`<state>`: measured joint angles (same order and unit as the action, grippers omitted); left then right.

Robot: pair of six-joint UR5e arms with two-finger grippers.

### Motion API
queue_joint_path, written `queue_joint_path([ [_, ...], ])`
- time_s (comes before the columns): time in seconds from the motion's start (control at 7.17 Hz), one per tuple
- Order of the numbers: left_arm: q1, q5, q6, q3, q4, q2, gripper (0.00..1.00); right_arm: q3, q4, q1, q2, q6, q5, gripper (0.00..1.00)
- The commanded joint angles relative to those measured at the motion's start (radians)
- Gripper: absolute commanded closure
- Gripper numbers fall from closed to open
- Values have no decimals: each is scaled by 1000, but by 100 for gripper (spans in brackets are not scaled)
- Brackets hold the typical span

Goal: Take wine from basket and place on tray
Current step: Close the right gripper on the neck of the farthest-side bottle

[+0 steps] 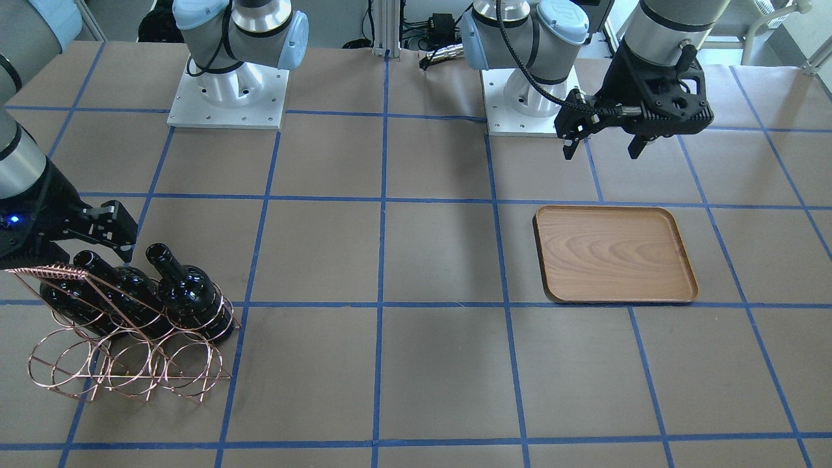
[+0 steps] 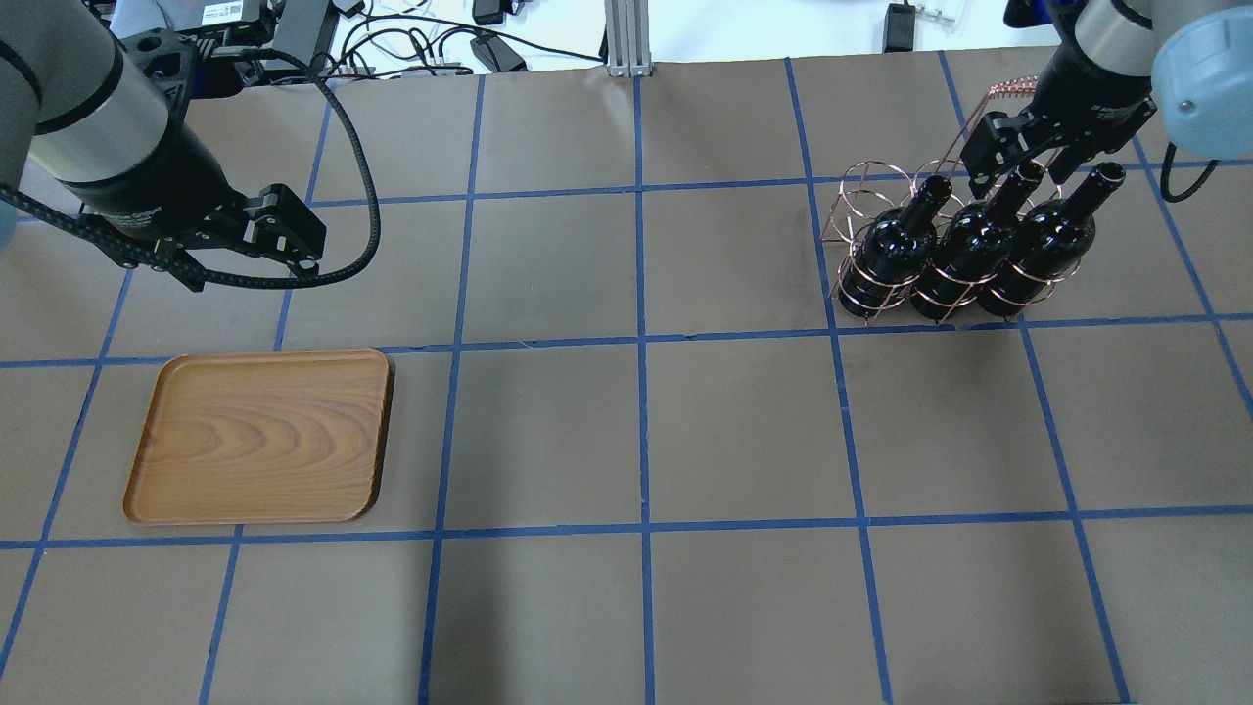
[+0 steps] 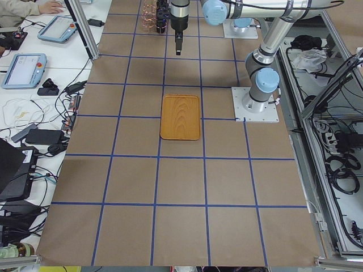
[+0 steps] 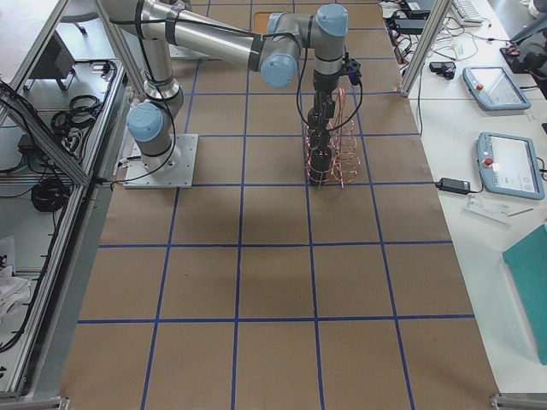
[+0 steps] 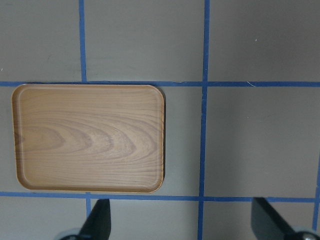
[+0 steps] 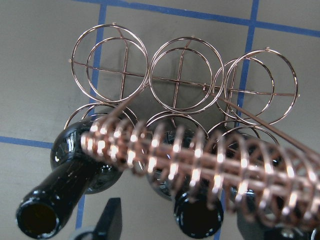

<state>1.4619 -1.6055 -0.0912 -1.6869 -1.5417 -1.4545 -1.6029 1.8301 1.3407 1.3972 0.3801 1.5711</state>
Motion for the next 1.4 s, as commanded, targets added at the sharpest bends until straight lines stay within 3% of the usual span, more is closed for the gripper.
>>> queue_joint_path([
  [0.0, 0, 1, 1, -2, 0, 0, 0, 0, -8, 0, -7, 2, 12, 20],
  [0.28, 0, 1, -1, -2, 0, 2, 0, 0, 9, 0, -26, 0, 12, 46],
  [0.56, 0, 1, 4, -5, 0, 2, 0, 0, 12, 0, -32, -1, 15, 54],
  [0.84, 0, -1, 2, -5, -2, 3, 0, 1, -5, 0, -26, -1, 79, 93],
  [1.26, -3, 1, -12, -2, -5, 6, 0, 14, -8, 11, 0, -1, 69, 100],
])
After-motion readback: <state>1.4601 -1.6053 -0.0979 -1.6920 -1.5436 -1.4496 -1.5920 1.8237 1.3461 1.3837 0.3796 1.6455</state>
